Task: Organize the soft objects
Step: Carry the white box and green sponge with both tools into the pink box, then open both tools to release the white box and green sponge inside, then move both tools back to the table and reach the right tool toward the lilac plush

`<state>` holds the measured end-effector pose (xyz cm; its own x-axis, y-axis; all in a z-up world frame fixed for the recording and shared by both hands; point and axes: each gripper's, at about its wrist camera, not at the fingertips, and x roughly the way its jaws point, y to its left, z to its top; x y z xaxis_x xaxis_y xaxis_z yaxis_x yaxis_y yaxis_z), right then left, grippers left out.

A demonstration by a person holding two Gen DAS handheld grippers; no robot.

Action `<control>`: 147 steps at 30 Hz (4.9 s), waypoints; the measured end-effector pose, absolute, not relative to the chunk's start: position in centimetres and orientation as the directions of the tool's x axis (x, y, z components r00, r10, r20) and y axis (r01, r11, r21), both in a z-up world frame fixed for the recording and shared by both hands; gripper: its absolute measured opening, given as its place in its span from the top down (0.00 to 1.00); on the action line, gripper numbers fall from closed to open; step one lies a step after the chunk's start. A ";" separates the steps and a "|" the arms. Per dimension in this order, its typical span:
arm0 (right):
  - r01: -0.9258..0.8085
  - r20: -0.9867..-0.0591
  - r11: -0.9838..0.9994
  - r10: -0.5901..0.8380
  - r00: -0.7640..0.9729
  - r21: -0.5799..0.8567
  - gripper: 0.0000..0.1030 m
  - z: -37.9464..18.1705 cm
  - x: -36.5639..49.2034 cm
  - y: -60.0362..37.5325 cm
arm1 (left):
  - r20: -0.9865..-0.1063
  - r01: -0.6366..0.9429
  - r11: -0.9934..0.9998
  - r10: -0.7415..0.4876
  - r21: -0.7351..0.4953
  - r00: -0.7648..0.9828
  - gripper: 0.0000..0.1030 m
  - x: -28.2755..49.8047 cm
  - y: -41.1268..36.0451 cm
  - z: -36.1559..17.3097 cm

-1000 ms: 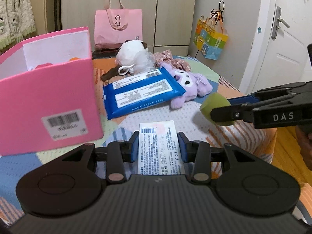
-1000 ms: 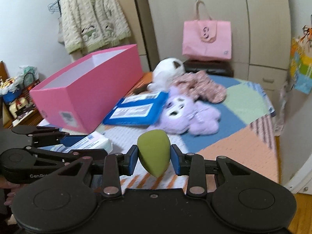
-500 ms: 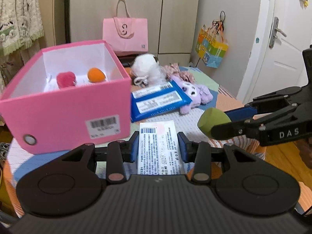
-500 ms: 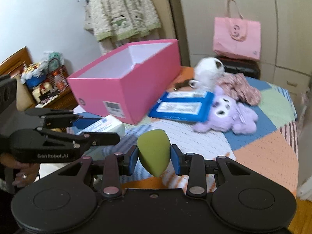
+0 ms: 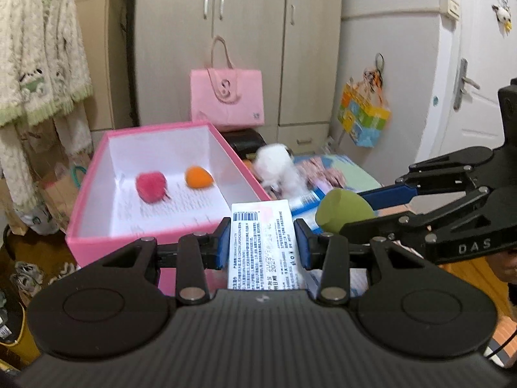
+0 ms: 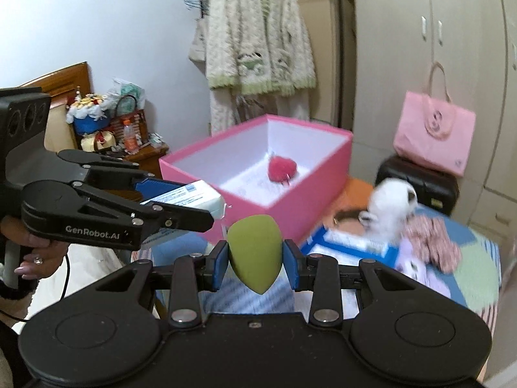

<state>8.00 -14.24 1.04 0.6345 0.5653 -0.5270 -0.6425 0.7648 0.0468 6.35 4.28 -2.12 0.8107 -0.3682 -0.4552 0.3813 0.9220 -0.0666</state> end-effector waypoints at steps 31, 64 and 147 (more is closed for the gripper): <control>-0.826 -0.774 0.542 0.452 0.443 -0.155 0.60 -0.3 30.0 -1.7 | -0.801 0.249 0.965 -0.211 -0.080 0.560 0.62 31.9 9.6 -4.9; -0.750 -0.765 0.619 0.360 0.534 -0.233 0.51 3.4 27.1 -3.5 | -0.764 0.291 0.957 -0.180 0.010 0.619 0.45 25.6 8.8 2.4; -0.466 -0.619 0.885 0.368 0.694 0.003 0.26 -9.9 18.7 -29.3 | -0.720 0.615 0.771 -0.521 -0.166 0.459 0.31 24.5 -15.7 -9.6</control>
<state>18.67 -29.34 -9.93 0.6941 0.3683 -0.6185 -0.4664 0.8846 0.0032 24.51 -15.65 -9.57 0.4588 -0.5210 -0.7198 0.6149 0.7709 -0.1660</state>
